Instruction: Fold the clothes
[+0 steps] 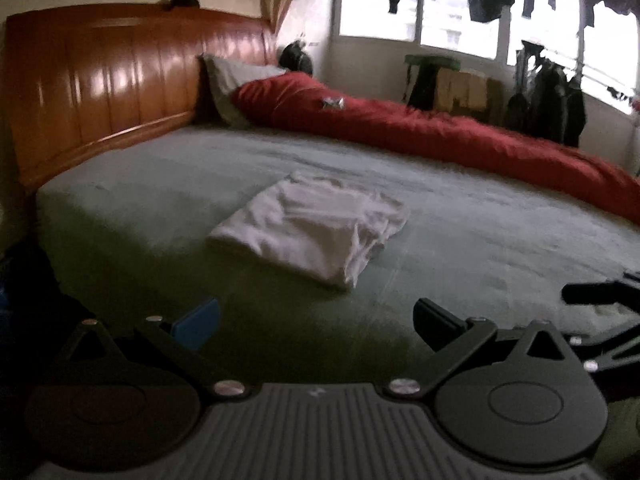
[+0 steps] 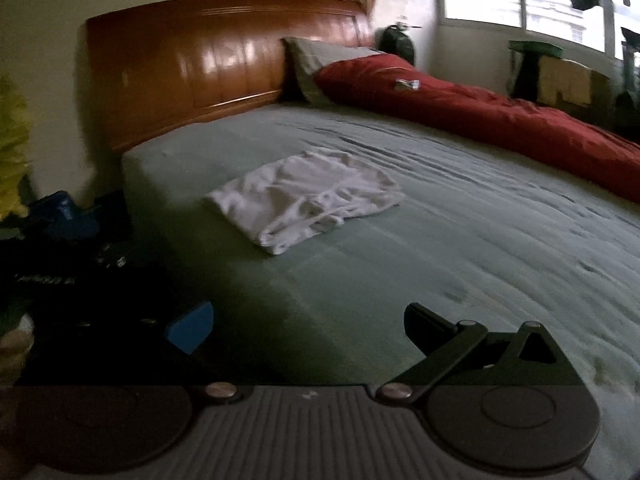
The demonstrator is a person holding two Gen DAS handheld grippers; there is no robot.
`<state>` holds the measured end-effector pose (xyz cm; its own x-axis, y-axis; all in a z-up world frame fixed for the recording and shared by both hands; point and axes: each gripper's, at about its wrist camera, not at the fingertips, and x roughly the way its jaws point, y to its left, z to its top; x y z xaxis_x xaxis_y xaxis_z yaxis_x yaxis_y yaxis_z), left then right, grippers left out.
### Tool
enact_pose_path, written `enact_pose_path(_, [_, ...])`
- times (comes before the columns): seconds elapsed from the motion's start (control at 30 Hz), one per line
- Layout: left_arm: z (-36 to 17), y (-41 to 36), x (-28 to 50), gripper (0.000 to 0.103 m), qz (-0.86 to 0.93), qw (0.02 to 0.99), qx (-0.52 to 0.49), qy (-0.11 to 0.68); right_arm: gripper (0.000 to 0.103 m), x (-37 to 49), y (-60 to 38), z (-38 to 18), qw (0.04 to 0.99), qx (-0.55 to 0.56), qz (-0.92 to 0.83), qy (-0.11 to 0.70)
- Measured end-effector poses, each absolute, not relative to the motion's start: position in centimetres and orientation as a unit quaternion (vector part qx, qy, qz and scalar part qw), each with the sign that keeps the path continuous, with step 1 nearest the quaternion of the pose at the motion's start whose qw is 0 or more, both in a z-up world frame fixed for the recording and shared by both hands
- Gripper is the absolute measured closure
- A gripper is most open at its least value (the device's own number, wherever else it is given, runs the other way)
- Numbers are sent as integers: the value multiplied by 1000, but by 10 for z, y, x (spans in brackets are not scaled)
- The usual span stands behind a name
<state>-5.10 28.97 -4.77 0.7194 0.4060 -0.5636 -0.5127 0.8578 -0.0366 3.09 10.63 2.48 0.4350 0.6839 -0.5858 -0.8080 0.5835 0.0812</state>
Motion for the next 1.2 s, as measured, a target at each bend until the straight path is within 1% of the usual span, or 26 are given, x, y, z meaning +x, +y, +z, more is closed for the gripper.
enact_pose_path(0.2, [-48,285,-49,1,251,913,-104,305,0,33,107,22,848,-106,426,298])
enact_pose_path(0.7, [-51,289,-44,1,263,902,-122,319,0,37,106,21,852,-100,416,301])
enact_pose_path(1.2, [-50,285,-42,1,274,895,-116,333,0,38,105,20,854,-100,407,308])
